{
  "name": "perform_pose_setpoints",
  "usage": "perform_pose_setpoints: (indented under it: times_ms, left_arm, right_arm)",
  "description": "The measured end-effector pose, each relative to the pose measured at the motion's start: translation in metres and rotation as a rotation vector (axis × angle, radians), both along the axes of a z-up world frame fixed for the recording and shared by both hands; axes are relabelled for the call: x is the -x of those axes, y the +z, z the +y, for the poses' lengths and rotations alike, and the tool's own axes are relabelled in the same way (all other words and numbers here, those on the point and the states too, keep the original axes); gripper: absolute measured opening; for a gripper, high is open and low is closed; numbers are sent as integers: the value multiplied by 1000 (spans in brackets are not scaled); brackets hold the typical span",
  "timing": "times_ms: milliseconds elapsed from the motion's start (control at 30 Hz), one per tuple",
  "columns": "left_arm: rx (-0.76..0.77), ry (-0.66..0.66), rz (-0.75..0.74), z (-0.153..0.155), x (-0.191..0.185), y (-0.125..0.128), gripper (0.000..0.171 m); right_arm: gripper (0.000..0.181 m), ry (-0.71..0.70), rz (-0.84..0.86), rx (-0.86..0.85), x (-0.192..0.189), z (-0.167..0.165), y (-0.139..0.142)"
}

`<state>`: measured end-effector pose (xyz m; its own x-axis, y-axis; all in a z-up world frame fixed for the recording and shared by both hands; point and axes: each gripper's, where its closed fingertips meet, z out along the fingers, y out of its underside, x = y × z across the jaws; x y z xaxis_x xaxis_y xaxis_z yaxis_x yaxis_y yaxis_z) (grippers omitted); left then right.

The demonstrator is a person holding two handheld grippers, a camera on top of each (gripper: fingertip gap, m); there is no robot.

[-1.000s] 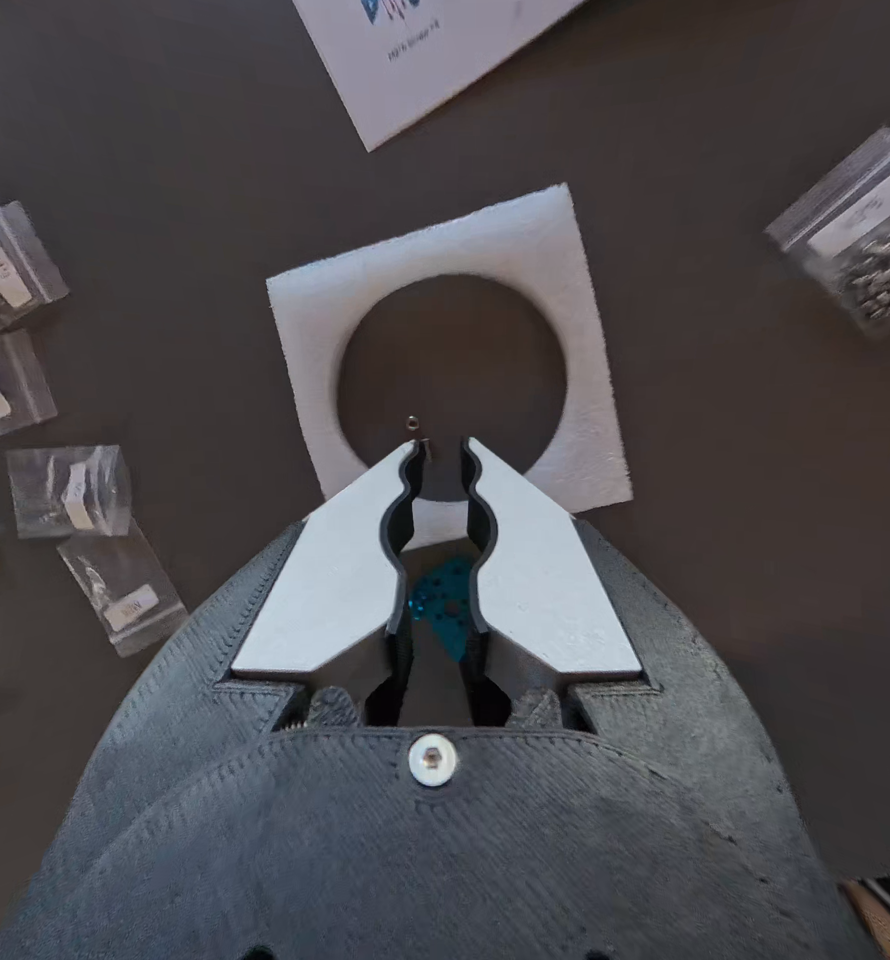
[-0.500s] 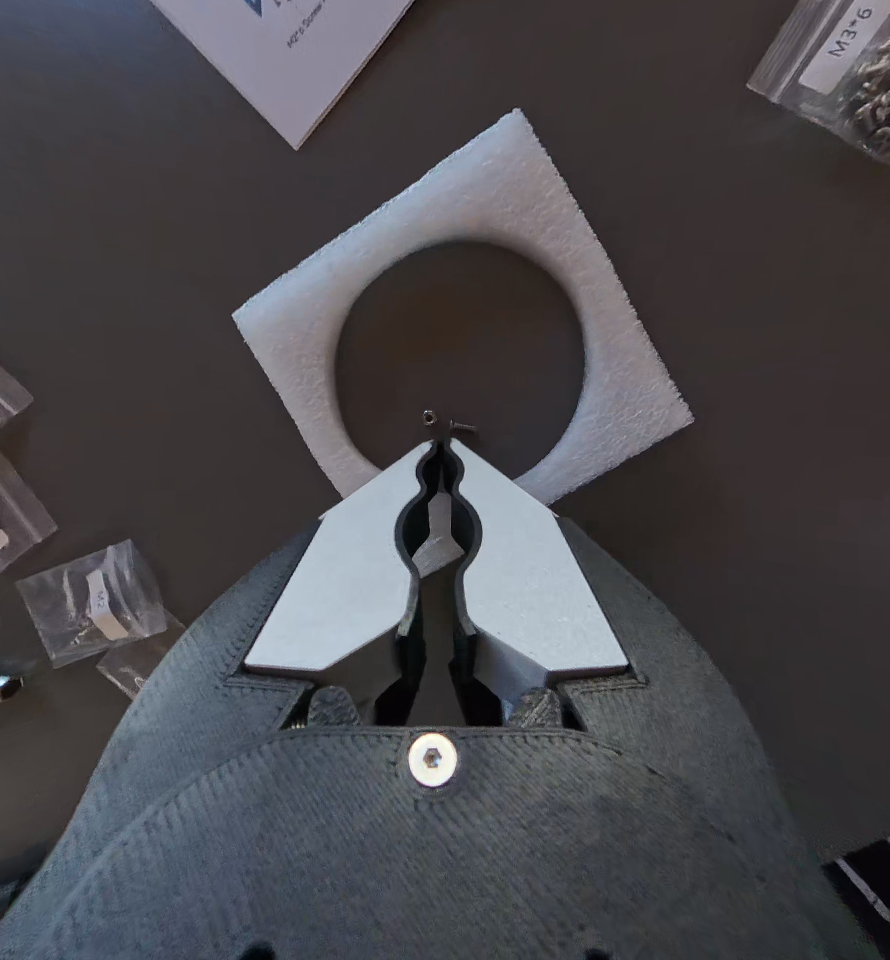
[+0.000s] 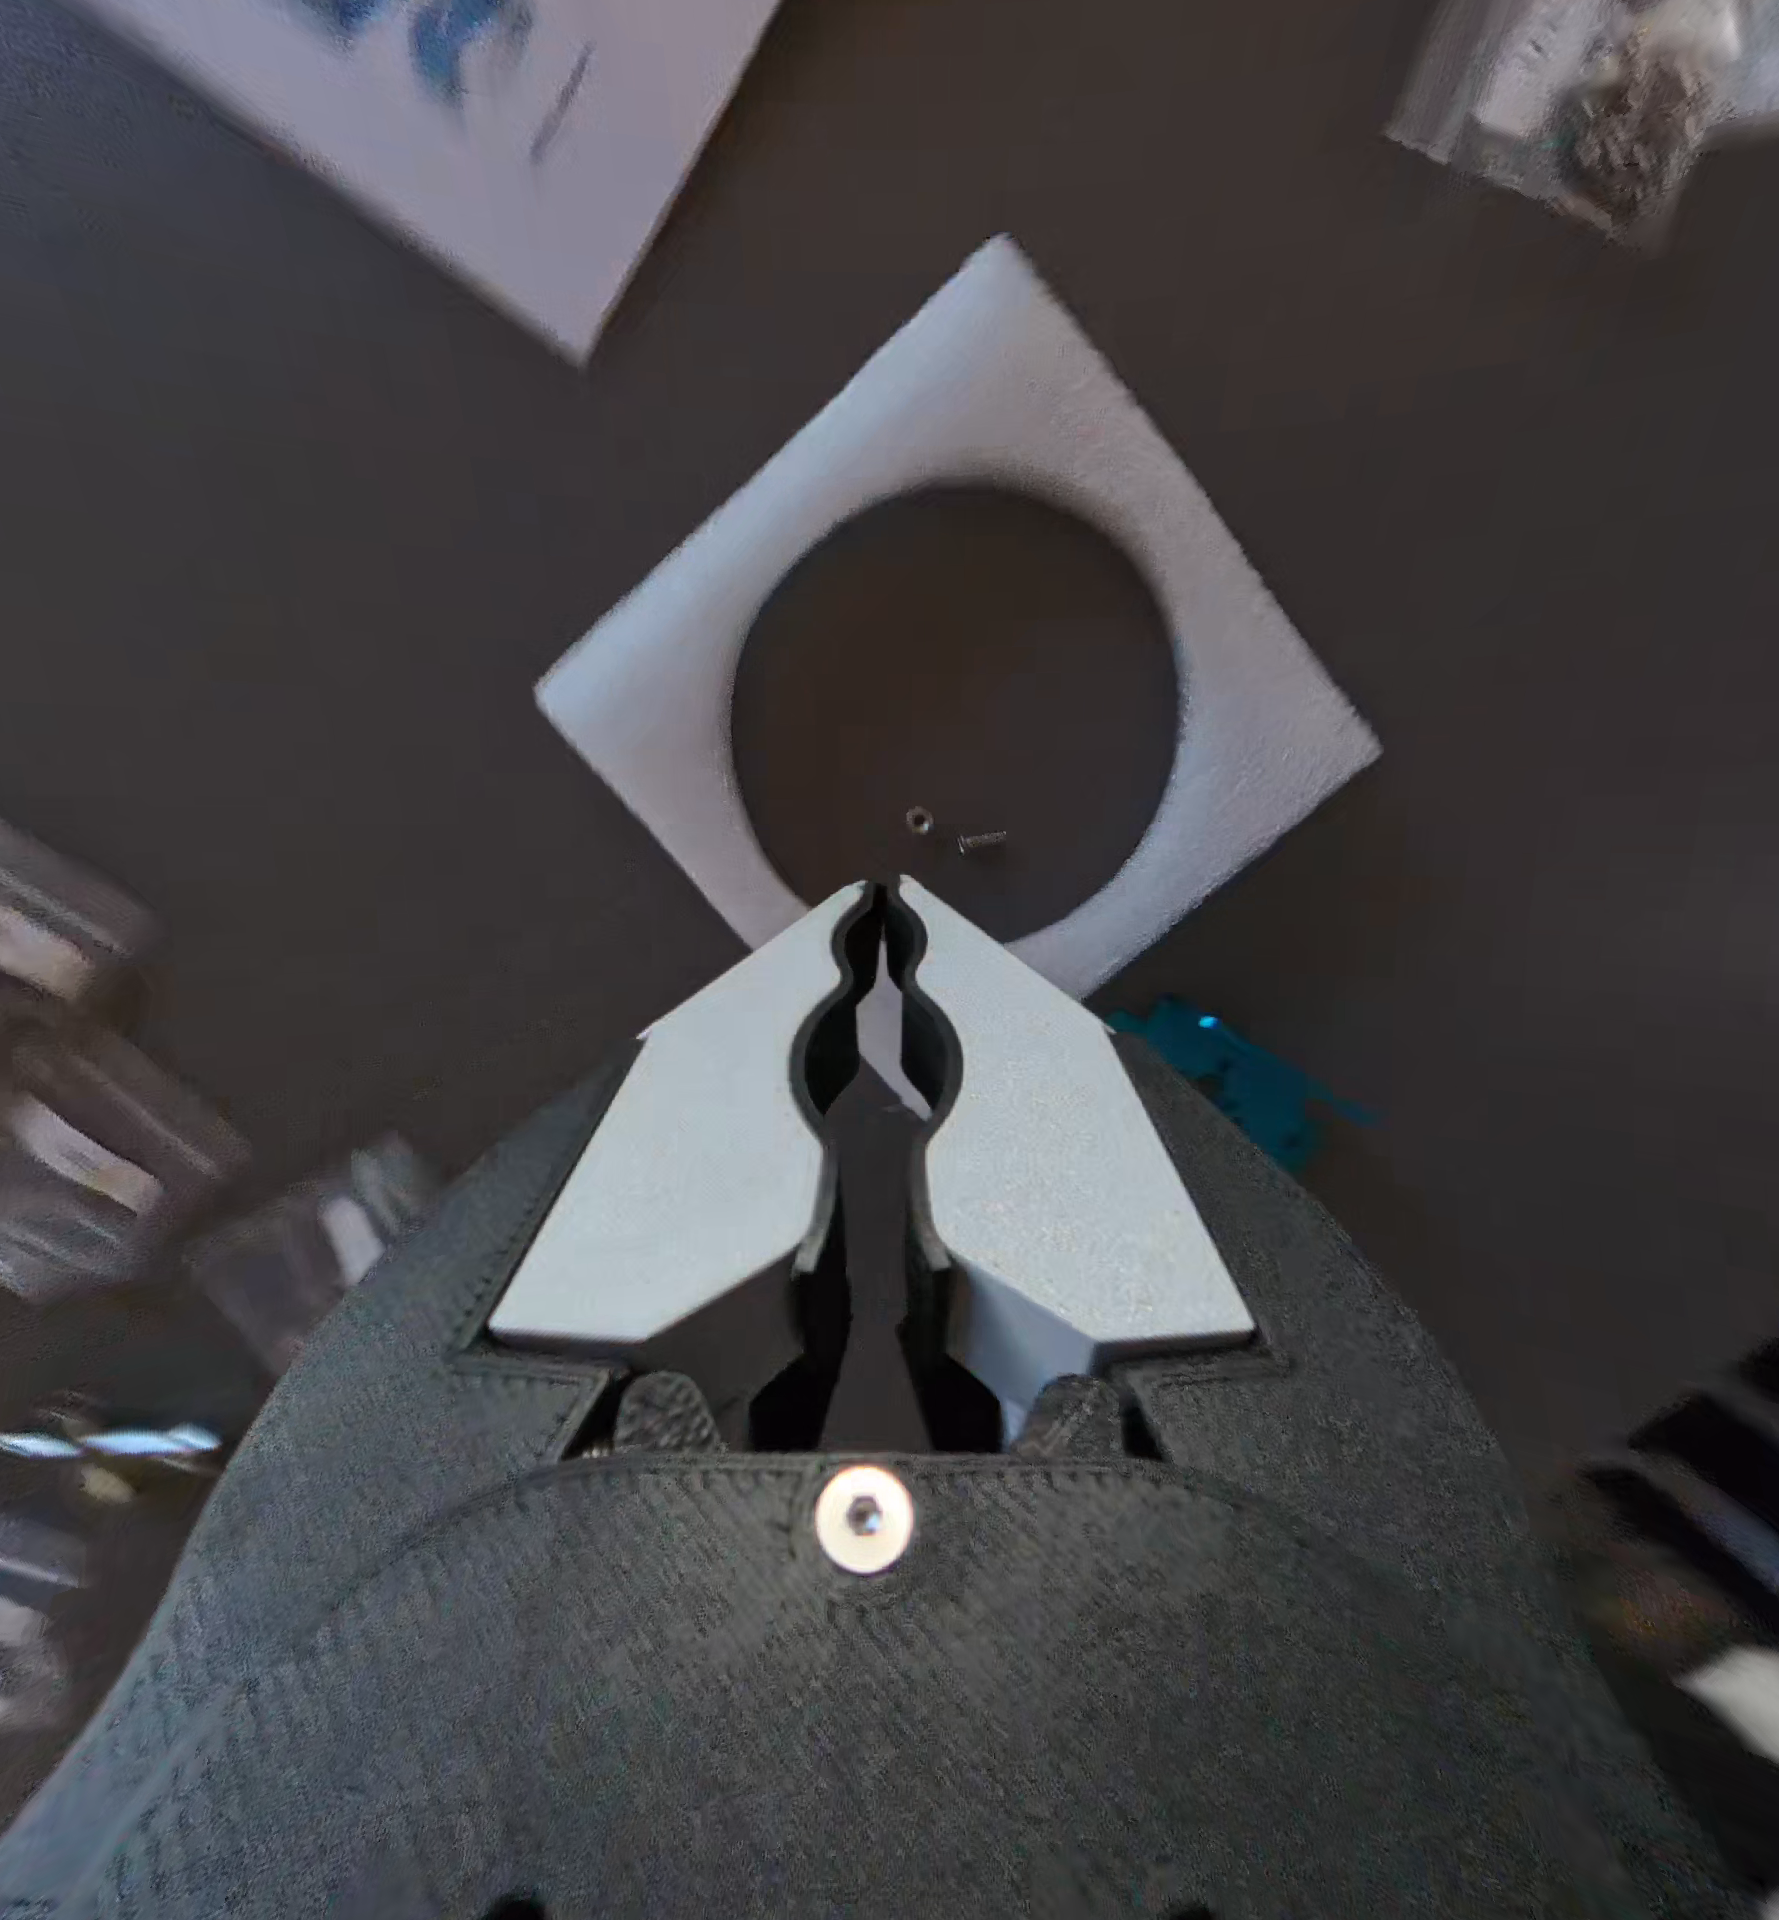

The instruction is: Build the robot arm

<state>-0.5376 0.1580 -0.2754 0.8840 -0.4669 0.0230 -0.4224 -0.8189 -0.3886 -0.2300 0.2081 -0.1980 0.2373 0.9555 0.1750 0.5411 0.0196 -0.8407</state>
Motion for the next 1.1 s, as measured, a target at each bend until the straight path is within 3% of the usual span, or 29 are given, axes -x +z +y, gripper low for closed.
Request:
perform_pose_setpoints:
  times_ms: [100,167,200,467,867,1100]
  left_arm:
    - [56,307,-255,-2,-14,3,0]
    - [98,385,-372,-3,-27,3,0]
    - [107,415,-349,-3,-25,-2,0]
    - [186,526,-318,-1,-28,-17,0]
    - [165,592,-208,5,-20,-8,10]
    - [180,709,-360,16,-28,-8,10]
  right_arm:
    - [5,-26,16,11,-5,-3,-4]
    - [5,-33,30,18,-6,-5,-6]
    - [5,-33,37,19,-6,-6,-6]
    - [6,2,43,16,-8,-9,-11]
    - [6,36,60,12,-31,-4,-11]
    - [6,40,84,22,-43,4,-12]
